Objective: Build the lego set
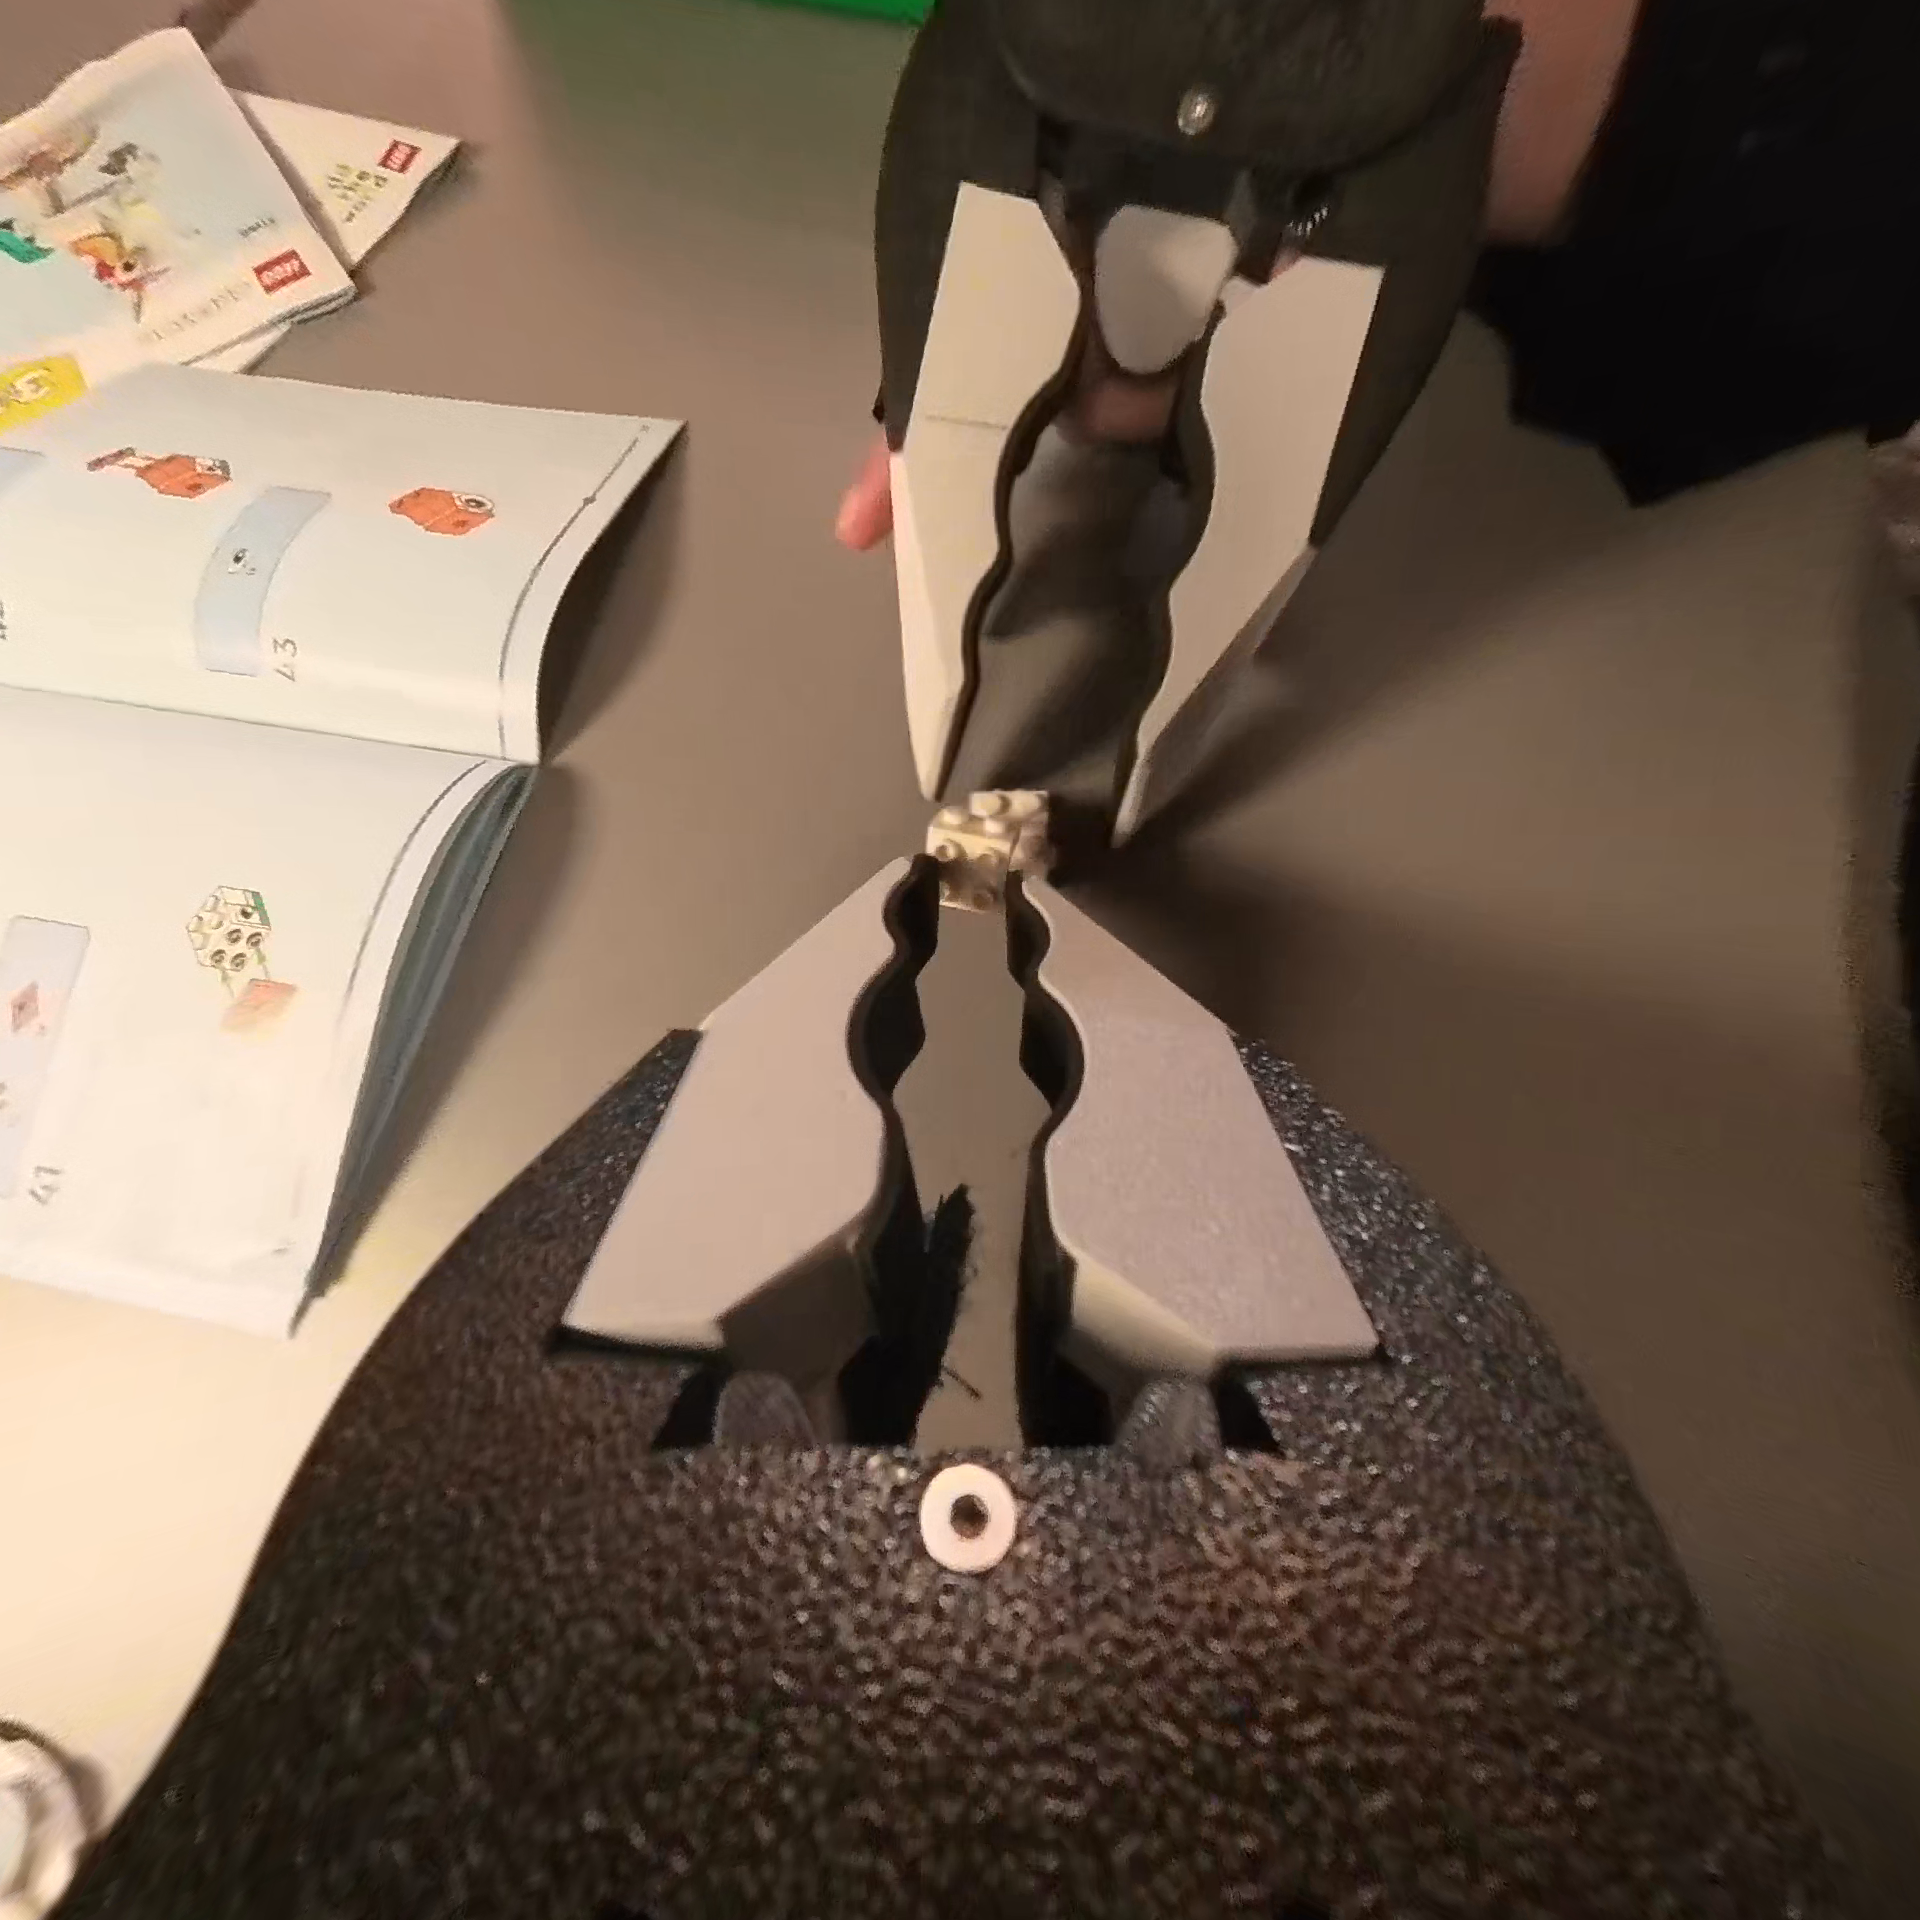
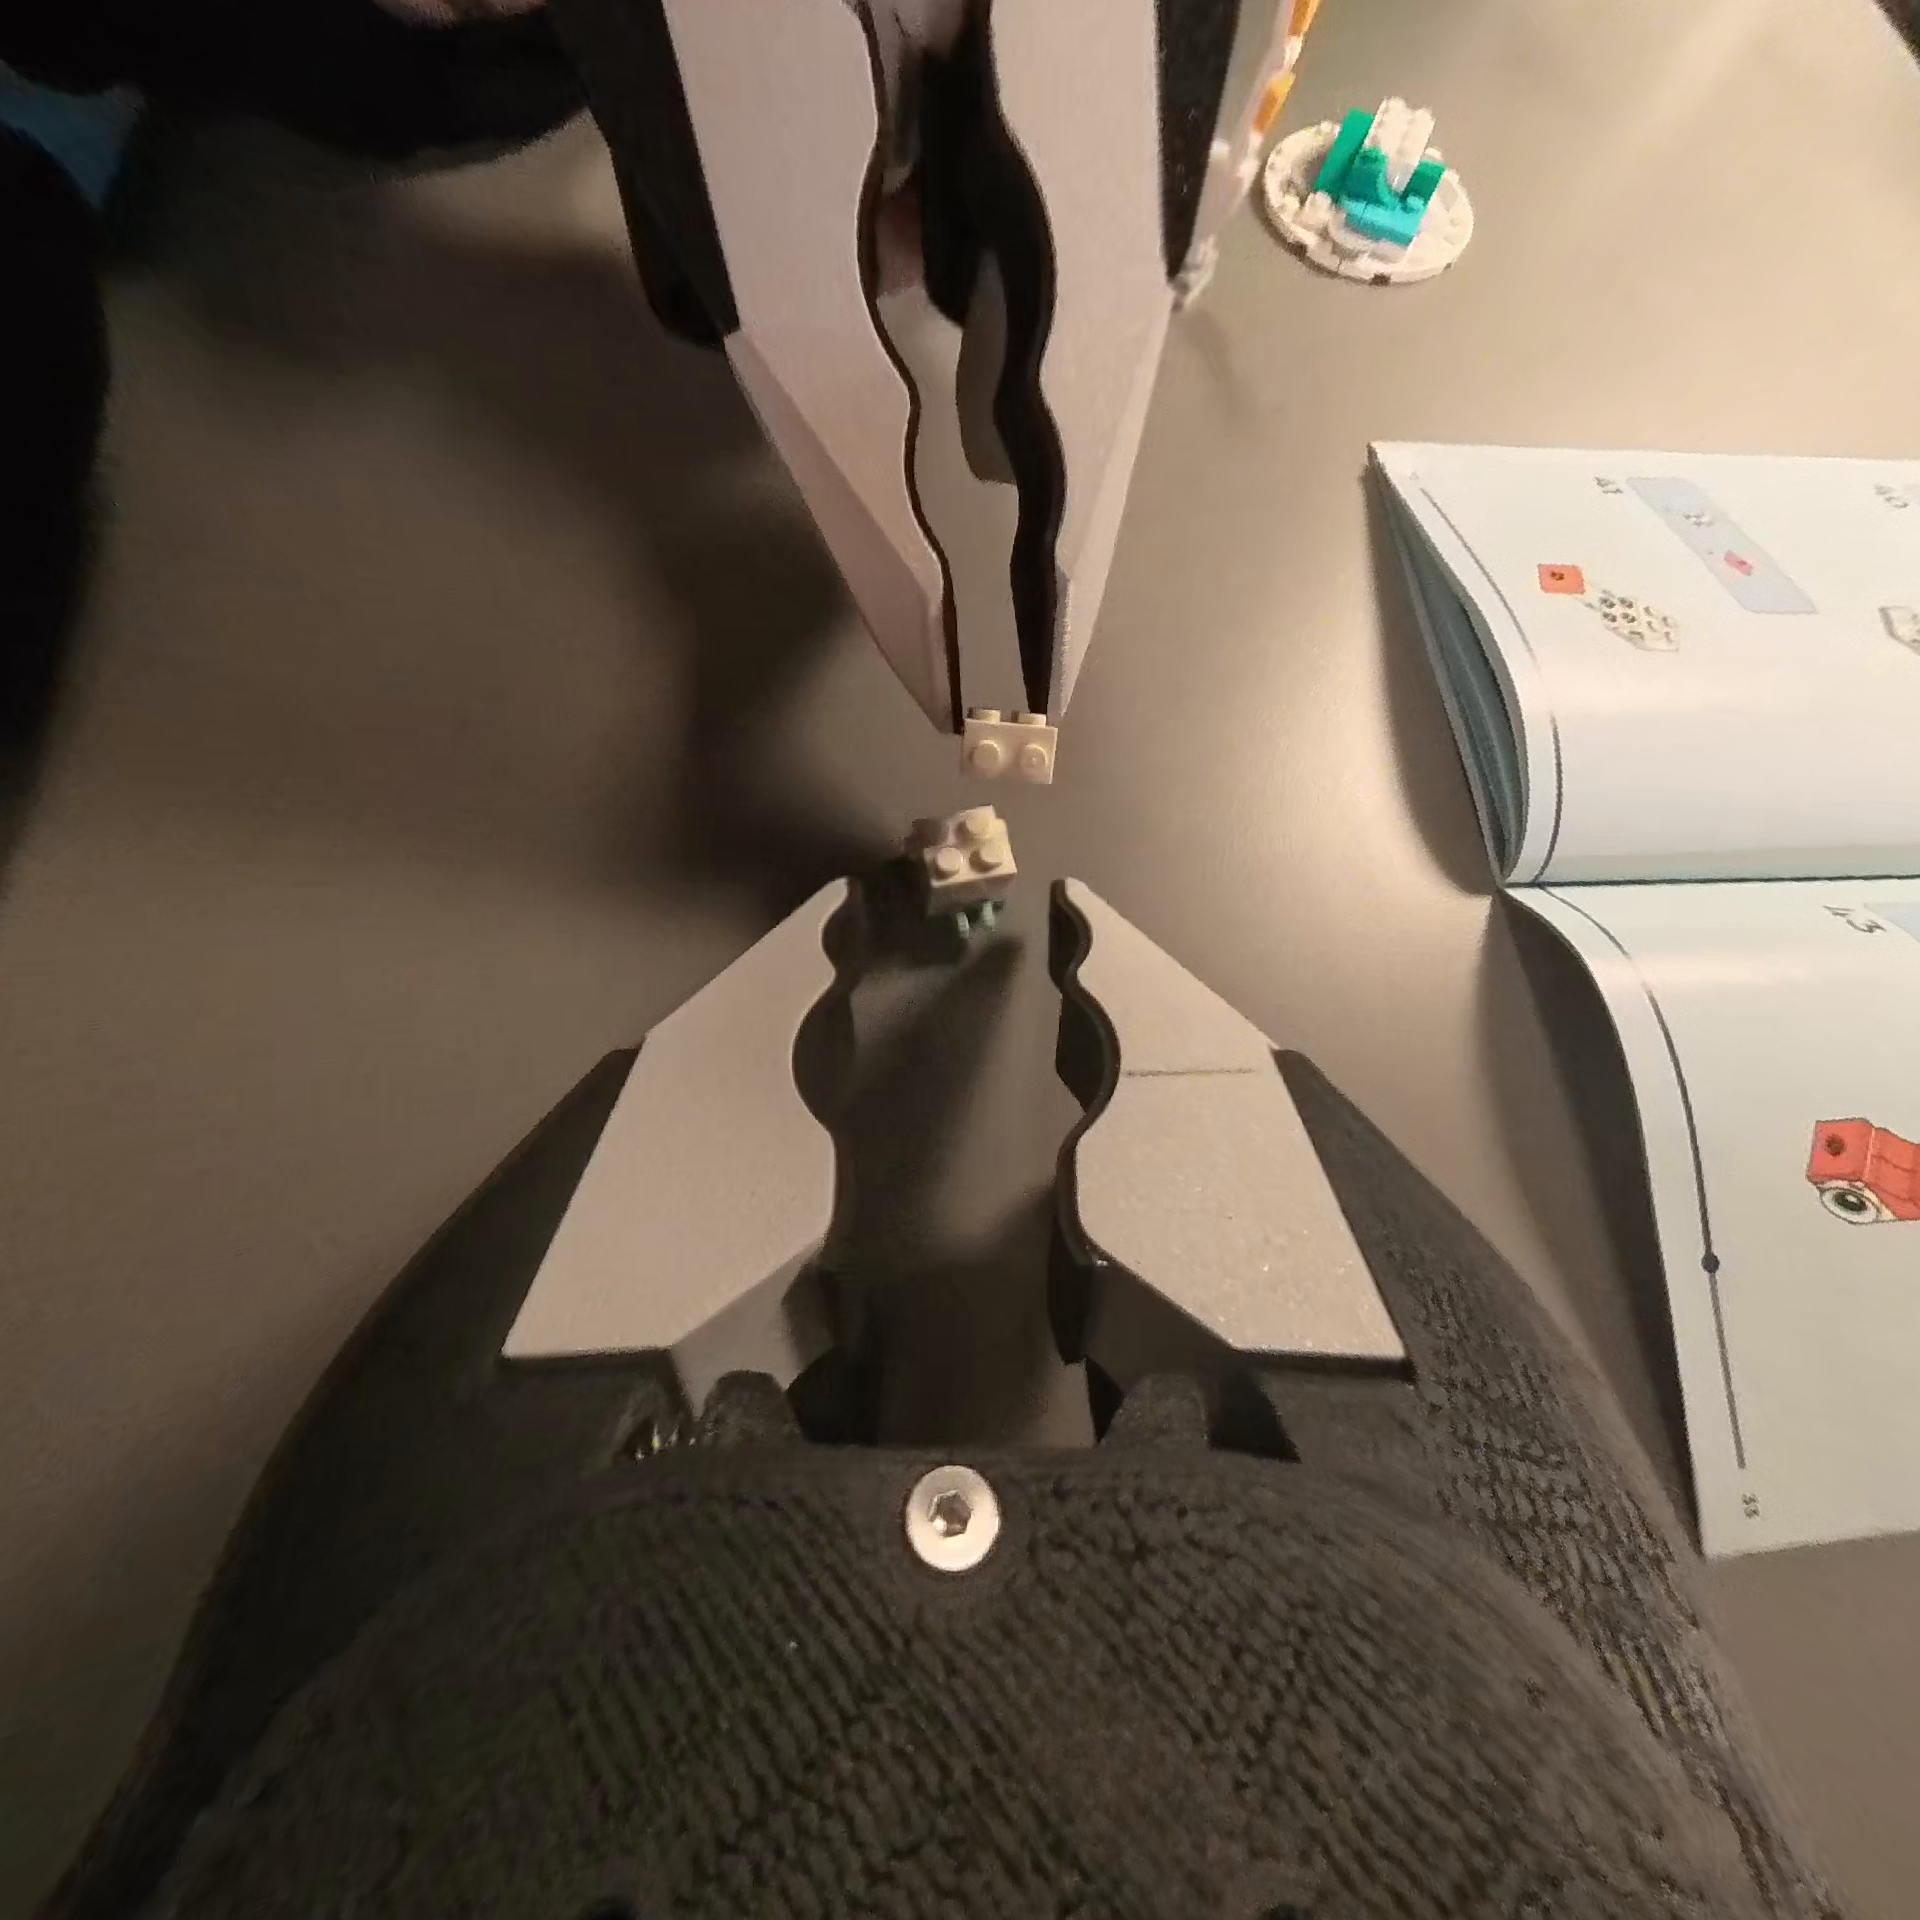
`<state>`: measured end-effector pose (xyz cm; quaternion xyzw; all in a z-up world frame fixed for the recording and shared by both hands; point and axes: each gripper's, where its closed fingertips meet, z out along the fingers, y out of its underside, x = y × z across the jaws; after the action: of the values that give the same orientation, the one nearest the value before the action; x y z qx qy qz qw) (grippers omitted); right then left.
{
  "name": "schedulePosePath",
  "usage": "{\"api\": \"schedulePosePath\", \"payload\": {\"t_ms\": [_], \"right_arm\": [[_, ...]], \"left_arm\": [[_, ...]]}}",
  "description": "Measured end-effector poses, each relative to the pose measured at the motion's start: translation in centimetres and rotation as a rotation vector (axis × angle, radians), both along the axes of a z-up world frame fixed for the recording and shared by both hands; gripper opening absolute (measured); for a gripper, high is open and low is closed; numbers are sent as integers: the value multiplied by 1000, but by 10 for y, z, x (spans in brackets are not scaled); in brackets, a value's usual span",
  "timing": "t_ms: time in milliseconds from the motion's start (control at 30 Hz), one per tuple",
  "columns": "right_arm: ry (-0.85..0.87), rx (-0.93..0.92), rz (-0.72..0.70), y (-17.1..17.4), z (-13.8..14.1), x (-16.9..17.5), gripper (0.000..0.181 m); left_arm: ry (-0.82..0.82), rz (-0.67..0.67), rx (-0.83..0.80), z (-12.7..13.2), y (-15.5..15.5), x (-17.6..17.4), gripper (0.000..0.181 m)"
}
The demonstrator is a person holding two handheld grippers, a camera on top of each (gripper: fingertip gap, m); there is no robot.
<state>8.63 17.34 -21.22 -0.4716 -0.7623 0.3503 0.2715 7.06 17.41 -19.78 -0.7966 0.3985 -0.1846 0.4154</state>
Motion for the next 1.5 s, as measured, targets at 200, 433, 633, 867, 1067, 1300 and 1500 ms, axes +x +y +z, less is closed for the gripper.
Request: {"api": "schedulePosePath", "payload": {"t_ms": [200, 433, 633, 867, 1067, 1300, 1500], "right_arm": [[7, 37, 64, -3, -1, 1, 29], [18, 84, 71, -2, -3, -2, 24], [21, 92, 89, -3, -3, -3, 20], [130, 23, 5, 6, 17, -10, 15], [257, -103, -33, 9, 42, -14, 15], [292, -95, -36, 8, 47, -15, 15], [311, -100, -31, 7, 49, -15, 15]], "left_arm": [[7, -1, -22, -5, -7, 4, 11], [-17, -12, -29, -6, -13, 5, 11], [-44, -5, -16, 0, -12, 3, 10], [-63, 44, 59, 9, -2, -3, 10], [-177, 71, 105, 37, 7, -6, 10], [-127, 60, 119, 36, 8, -4, 10], [-111, 30, 106, 37, 6, -2, 11]]}}
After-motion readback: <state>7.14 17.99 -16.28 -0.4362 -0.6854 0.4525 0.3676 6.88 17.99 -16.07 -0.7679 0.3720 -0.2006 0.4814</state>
